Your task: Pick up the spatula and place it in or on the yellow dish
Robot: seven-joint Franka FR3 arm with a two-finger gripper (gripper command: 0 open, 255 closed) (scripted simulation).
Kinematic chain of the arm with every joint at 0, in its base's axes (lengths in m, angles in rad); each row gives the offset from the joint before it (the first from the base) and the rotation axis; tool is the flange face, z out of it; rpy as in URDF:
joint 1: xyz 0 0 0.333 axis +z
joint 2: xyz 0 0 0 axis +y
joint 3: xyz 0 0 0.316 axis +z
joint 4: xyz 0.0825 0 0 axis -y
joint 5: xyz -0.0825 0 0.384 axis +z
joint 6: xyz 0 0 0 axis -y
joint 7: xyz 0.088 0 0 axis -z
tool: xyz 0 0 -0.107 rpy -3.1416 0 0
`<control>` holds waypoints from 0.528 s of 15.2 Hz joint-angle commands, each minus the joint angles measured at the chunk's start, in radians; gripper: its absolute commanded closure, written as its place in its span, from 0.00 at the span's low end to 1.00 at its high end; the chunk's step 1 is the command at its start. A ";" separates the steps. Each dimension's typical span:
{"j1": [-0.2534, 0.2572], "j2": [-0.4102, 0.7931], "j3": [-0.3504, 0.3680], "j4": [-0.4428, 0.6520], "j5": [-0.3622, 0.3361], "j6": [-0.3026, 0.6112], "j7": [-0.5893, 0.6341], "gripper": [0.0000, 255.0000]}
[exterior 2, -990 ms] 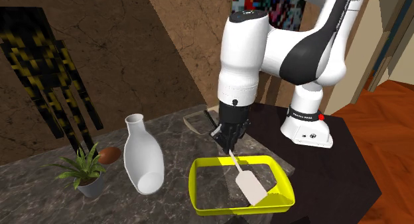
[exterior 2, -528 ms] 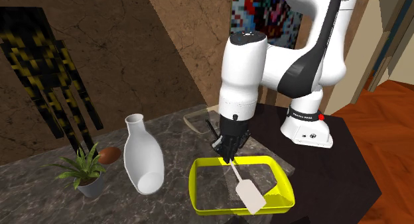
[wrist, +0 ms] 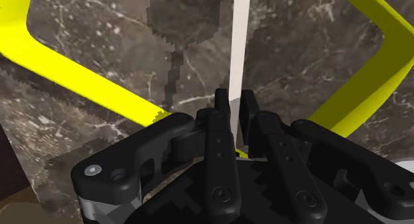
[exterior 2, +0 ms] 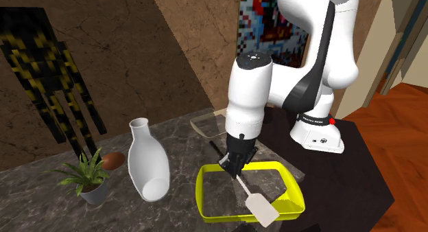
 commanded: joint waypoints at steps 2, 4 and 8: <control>0.001 0.005 -0.003 -0.003 -0.009 0.006 0.005 1.00; 0.001 0.005 -0.003 -0.003 -0.009 0.006 0.005 1.00; 0.001 0.005 -0.003 -0.003 -0.008 0.006 0.005 0.00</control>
